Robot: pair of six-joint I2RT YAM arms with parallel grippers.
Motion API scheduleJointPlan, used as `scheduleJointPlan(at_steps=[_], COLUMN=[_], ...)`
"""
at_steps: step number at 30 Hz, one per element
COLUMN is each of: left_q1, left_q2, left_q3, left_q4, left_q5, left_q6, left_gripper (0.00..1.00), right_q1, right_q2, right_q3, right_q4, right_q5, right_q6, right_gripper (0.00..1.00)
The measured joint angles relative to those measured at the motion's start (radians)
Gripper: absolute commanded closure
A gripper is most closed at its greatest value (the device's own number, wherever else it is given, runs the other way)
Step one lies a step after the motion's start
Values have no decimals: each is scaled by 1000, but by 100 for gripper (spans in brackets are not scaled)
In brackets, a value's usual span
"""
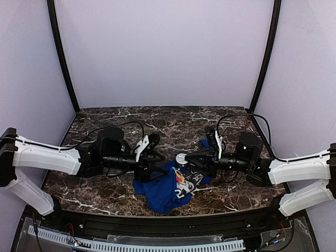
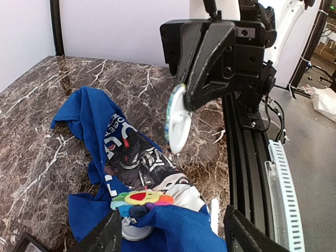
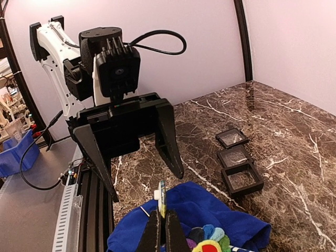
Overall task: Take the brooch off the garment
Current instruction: Remove the brooch from the crumpled clothing, then pass from the right arm to the left
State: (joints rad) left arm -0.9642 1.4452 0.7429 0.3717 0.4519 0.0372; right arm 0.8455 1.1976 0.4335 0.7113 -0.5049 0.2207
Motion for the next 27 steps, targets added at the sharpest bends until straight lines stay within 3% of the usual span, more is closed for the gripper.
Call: scheduleJointPlan(at_steps=[13,27], left_q1=[0,0], left_q2=[-13,27], left_q3=[-7,-5], left_q4=[154,175], left_q5=[70,114], left_q6=[-39,-69], left_gripper=[45,71], right_q1=[30,48], right_q2=[14,60], right_q3=[0,6], right_q4=[107,139], right_q5=[-53,-86], right_q6=[44,59], right_gripper=[100,100])
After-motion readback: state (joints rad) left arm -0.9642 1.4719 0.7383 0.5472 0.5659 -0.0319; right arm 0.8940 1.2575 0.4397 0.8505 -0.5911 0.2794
